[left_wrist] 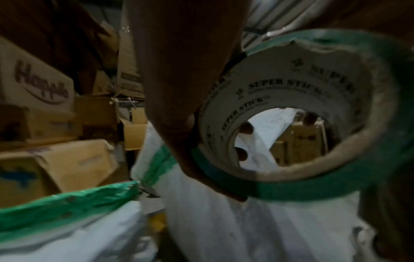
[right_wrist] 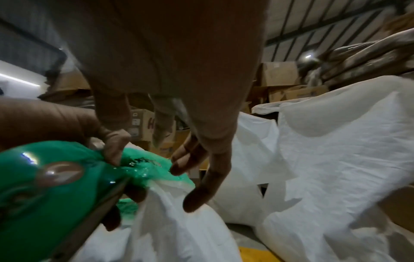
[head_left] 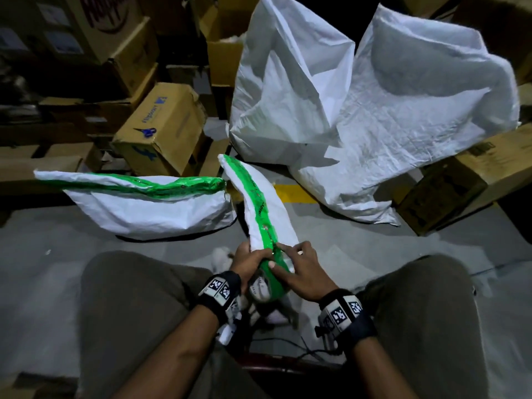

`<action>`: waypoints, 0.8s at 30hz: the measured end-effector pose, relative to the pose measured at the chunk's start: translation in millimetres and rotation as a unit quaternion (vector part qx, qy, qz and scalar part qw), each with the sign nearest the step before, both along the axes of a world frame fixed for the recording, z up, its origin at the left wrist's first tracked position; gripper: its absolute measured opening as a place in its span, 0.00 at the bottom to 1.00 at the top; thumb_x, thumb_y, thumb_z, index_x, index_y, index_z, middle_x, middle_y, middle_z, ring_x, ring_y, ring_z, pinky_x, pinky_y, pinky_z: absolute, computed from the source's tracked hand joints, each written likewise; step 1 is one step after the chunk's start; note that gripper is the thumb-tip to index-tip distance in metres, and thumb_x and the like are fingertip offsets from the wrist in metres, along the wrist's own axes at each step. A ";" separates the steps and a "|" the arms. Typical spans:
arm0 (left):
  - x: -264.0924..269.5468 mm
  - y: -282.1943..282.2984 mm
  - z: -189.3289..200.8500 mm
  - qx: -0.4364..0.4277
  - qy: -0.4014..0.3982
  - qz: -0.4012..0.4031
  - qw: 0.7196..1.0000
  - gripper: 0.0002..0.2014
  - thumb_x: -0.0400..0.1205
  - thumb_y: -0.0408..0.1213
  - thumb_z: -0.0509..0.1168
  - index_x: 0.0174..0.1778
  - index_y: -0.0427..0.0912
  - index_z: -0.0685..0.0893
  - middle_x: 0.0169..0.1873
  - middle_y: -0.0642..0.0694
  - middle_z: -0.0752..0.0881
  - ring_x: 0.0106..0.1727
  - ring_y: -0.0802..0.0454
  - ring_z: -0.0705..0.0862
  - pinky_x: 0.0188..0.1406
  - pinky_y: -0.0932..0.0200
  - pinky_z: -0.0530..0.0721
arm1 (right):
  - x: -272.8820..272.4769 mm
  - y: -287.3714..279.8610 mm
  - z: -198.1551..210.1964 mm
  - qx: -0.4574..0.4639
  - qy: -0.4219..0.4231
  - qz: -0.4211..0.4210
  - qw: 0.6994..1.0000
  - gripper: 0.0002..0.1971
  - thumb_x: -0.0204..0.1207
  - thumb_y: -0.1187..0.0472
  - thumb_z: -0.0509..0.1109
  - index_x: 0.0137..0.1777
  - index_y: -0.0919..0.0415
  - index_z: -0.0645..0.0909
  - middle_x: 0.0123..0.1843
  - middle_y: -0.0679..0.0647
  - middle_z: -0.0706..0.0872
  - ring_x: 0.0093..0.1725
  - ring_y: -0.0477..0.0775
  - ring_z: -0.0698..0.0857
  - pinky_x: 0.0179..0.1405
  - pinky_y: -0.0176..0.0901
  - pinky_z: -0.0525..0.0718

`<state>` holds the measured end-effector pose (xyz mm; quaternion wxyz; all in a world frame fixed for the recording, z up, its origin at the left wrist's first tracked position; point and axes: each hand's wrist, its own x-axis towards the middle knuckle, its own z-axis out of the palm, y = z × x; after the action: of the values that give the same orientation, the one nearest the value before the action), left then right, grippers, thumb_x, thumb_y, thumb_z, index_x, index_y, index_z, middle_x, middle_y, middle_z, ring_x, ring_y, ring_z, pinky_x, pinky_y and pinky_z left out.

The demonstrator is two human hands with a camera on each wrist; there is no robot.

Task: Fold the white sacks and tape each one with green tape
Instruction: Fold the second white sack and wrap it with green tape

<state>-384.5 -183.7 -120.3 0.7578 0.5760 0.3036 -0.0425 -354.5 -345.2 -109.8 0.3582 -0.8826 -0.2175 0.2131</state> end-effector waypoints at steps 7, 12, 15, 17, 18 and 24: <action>-46.8 111.5 -5.7 0.289 0.101 -0.166 0.937 0.40 0.53 0.50 0.70 0.67 0.62 0.80 0.62 0.52 0.88 0.62 0.49 0.85 0.60 0.47 0.85 | 24.5 96.5 9.9 0.000 -0.134 0.242 0.961 0.42 0.70 0.72 0.62 0.82 0.39 0.67 0.80 0.48 0.69 0.66 0.61 0.73 0.57 0.62 0.83; -60.4 183.5 10.6 0.409 0.183 -0.289 0.846 0.46 0.61 0.55 0.67 0.81 0.65 0.68 0.71 0.51 0.81 0.69 0.45 0.81 0.64 0.53 0.80 | 49.8 211.6 15.6 -0.107 -0.109 0.417 0.896 0.34 0.77 0.63 0.67 0.83 0.40 0.67 0.82 0.49 0.71 0.77 0.58 0.75 0.68 0.56 0.80; -68.2 237.3 9.8 0.384 0.163 -0.266 0.869 0.38 0.60 0.61 0.71 0.70 0.78 0.75 0.68 0.53 0.84 0.68 0.47 0.83 0.66 0.52 0.81 | 63.8 267.1 10.9 -0.169 -0.154 0.440 0.868 0.22 0.80 0.51 0.69 0.74 0.40 0.76 0.73 0.48 0.82 0.69 0.59 0.82 0.62 0.56 0.82; -69.2 273.5 1.9 0.336 0.152 -0.206 0.907 0.27 0.58 0.64 0.73 0.54 0.86 0.79 0.61 0.55 0.88 0.62 0.52 0.86 0.65 0.50 0.83 | 78.4 296.1 9.8 -0.172 -0.190 0.429 0.866 0.17 0.81 0.48 0.68 0.69 0.42 0.79 0.69 0.48 0.84 0.67 0.60 0.84 0.58 0.57 0.82; -67.1 291.6 -1.8 0.315 0.144 -0.182 0.920 0.24 0.58 0.65 0.74 0.51 0.79 0.84 0.57 0.55 0.89 0.58 0.54 0.87 0.65 0.50 0.84 | 87.4 308.9 9.1 -0.165 -0.200 0.417 0.871 0.16 0.81 0.47 0.68 0.68 0.42 0.79 0.67 0.48 0.84 0.66 0.60 0.84 0.57 0.57 0.83; -50.8 355.5 10.0 0.222 0.093 -0.164 0.957 0.20 0.64 0.50 0.78 0.51 0.48 0.88 0.41 0.46 0.90 0.42 0.55 0.84 0.45 0.57 0.82 | 120.9 374.7 4.1 -0.166 -0.205 0.381 0.886 0.15 0.79 0.44 0.69 0.65 0.38 0.80 0.61 0.44 0.88 0.63 0.58 0.85 0.54 0.55 0.84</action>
<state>-435.3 171.9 -110.2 0.5618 0.7653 0.2757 -0.1505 -233.6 29.5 -105.6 0.0446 -0.8027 -0.5668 0.1801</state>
